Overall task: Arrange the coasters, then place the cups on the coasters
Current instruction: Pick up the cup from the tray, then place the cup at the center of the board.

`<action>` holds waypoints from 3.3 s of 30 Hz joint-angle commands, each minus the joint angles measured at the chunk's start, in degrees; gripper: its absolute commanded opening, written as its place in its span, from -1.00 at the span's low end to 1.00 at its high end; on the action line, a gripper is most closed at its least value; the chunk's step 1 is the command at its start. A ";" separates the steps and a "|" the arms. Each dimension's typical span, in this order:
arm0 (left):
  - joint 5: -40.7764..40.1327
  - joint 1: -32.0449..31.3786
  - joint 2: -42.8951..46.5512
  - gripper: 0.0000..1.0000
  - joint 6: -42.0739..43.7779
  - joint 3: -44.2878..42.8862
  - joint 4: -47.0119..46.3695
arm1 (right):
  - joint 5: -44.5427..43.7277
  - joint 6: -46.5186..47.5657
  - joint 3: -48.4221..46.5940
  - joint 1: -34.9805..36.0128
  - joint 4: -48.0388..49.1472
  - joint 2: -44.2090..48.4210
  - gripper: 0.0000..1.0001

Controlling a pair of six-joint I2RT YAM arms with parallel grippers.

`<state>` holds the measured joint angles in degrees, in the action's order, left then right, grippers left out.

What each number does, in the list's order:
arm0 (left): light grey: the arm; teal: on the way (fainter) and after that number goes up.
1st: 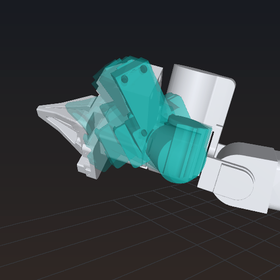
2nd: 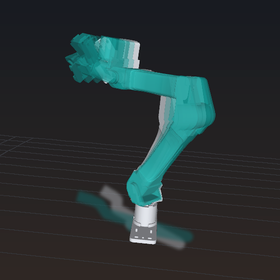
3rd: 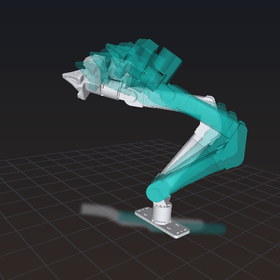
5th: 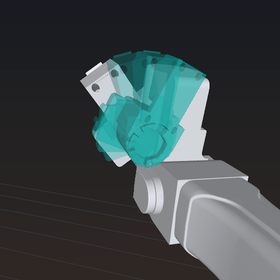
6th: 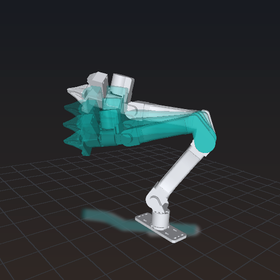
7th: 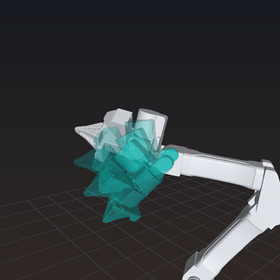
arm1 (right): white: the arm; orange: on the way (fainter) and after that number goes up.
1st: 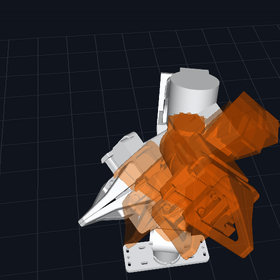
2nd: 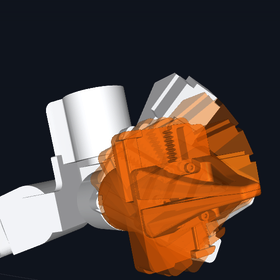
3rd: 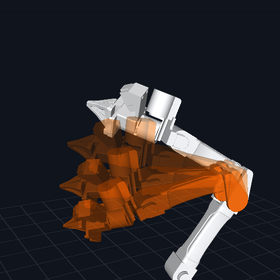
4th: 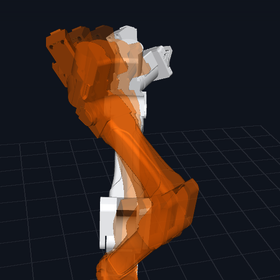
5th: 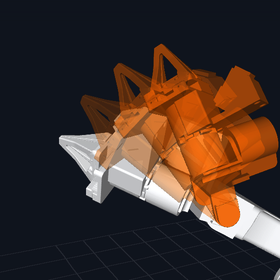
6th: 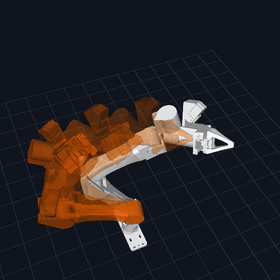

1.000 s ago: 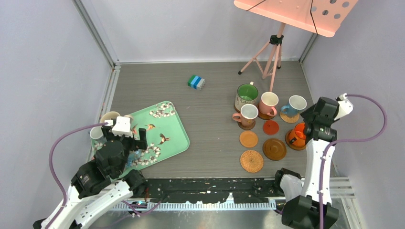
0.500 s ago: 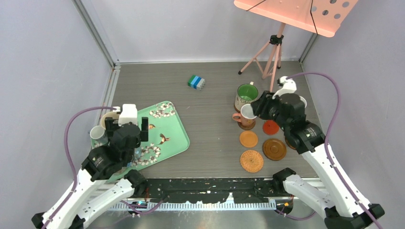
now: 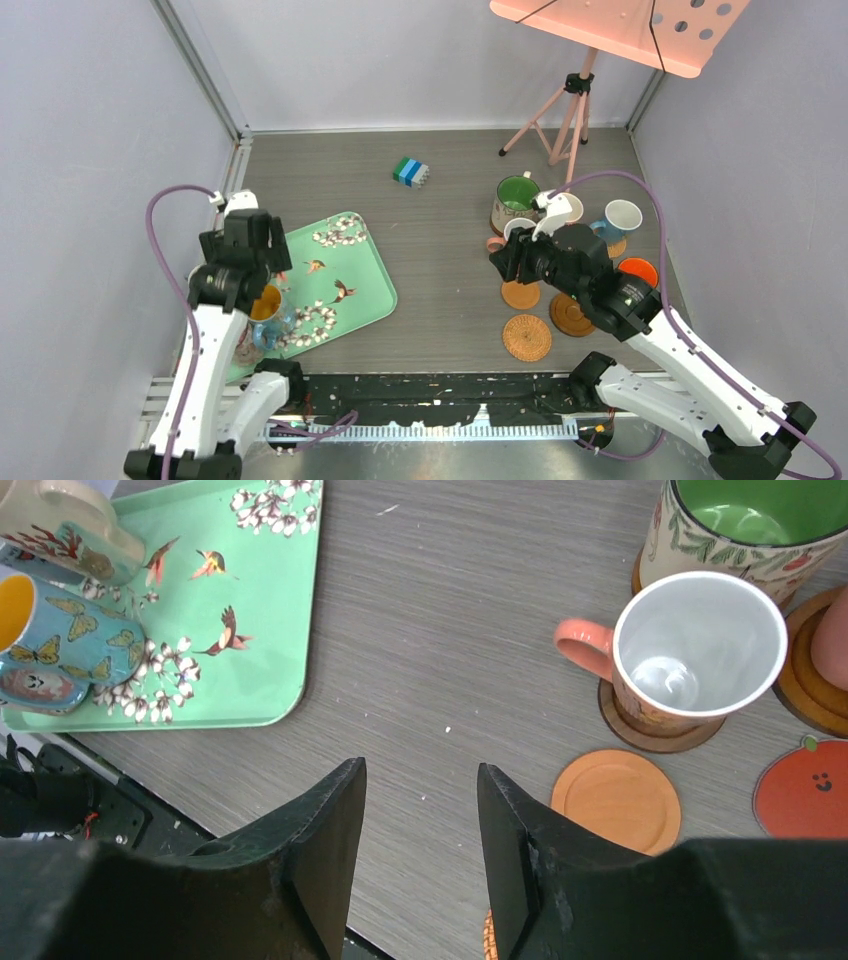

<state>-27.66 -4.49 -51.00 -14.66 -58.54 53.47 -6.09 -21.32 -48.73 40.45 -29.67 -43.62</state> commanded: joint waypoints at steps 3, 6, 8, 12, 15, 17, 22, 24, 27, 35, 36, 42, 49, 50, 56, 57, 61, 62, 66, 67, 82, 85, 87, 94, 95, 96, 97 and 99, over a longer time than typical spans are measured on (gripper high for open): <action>8.38 6.28 -8.61 0.71 -2.10 -4.27 -4.50 | 3.76 1.30 2.77 0.32 3.35 4.84 0.05; 10.50 9.01 -9.98 0.70 -1.90 -3.24 -7.09 | 6.25 1.23 4.54 0.33 5.50 7.96 0.05; 9.96 9.98 -10.89 0.71 -0.81 -2.81 -8.80 | 7.51 1.55 4.81 0.33 6.03 8.67 0.05; 14.00 11.96 -13.54 0.66 1.15 -3.13 -12.60 | 8.51 3.30 3.65 0.33 5.76 7.80 0.06; 13.91 12.71 -16.58 0.62 1.72 -4.33 -13.53 | 9.07 4.05 3.58 0.33 6.09 6.56 0.06; 13.55 13.57 -19.38 0.58 1.82 -6.00 -12.41 | 9.24 4.35 4.15 0.33 6.69 6.15 0.06; 13.97 15.46 -24.35 0.45 1.60 -8.58 -9.74 | 9.03 4.37 4.85 0.33 7.65 5.24 0.06; 15.74 15.48 -25.57 0.38 1.56 -8.36 -10.28 | 8.96 4.40 4.84 0.33 8.03 4.68 0.06; 17.77 15.48 -27.46 0.24 1.91 -8.94 -10.19 | 9.25 5.15 3.59 0.33 7.94 3.16 0.06; 21.59 15.48 -31.00 -0.29 2.09 -11.27 -9.75 | 8.51 6.79 0.57 0.36 6.48 0.38 0.06; 22.06 15.48 -31.16 -0.36 2.09 -11.50 -9.60 | 8.38 6.80 0.50 0.34 6.80 0.31 0.06; 24.01 15.39 -32.39 -0.85 2.80 -13.64 -6.62 | 7.71 7.18 0.52 0.33 8.62 0.34 0.06; 26.33 12.27 -29.70 -1.00 1.97 -14.21 -5.21 | 7.14 9.08 1.23 0.34 9.56 0.06 0.06; 26.04 11.33 -29.01 -1.00 2.00 -14.11 -4.96 | 7.10 9.52 1.15 0.34 9.42 0.08 0.06; 27.20 6.34 -25.47 -1.00 0.82 -11.16 -5.58 | 6.40 10.13 0.96 0.33 7.56 1.25 0.06; 28.81 5.52 -24.91 -1.00 0.51 -10.39 -6.10 | 6.36 9.80 1.39 0.33 7.64 1.78 0.06; 30.93 0.87 -23.80 -1.00 -0.37 -8.56 -6.51 | 6.35 8.14 2.74 0.27 7.97 2.60 0.06; 30.80 -0.28 -23.73 -1.00 -0.26 -8.52 -6.19 | 5.34 7.96 2.97 0.30 7.97 2.63 0.07; 30.09 -3.69 -23.04 -1.00 0.01 -8.20 -5.29 | 2.12 8.00 3.48 0.33 7.09 2.78 0.07; 29.58 -4.44 -22.62 -1.00 0.18 -7.90 -5.11 | 1.73 8.32 3.12 0.33 6.78 2.81 0.07; 28.10 -22.29 -17.46 -1.00 -2.47 -1.94 -7.72 | -9.11 5.69 3.62 0.33 2.87 5.44 0.06; 25.36 -25.19 -17.23 -1.00 -0.90 -2.65 -7.93 | -9.95 5.28 3.43 0.32 2.38 4.89 0.06; 24.82 -27.09 -16.95 -1.00 0.09 -3.85 -7.95 | -10.16 5.17 2.60 0.33 1.82 4.33 0.06; 23.33 -33.60 -17.23 -1.00 2.57 -10.06 -7.54 | -11.46 5.93 0.12 0.33 1.98 4.05 0.06; 23.43 -34.64 -17.73 -1.00 2.80 -10.85 -7.59 | -11.79 6.02 0.08 0.33 2.05 4.22 0.06; 23.31 -36.03 -18.22 -1.00 2.98 -11.61 -7.59 | -11.99 6.16 0.09 0.33 2.06 4.32 0.06; 22.90 -37.16 -18.74 -1.00 3.11 -12.46 -7.43 | -12.41 6.27 0.11 0.33 2.18 4.50 0.05; 22.01 -39.37 -19.97 -1.00 3.35 -14.15 -7.00 | -12.69 6.16 0.43 0.33 2.16 4.83 0.05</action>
<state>-3.97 -40.29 -70.28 -13.26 -66.48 49.54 -16.47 -15.31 -46.00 40.45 -29.10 -39.81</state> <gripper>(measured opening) 0.061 0.529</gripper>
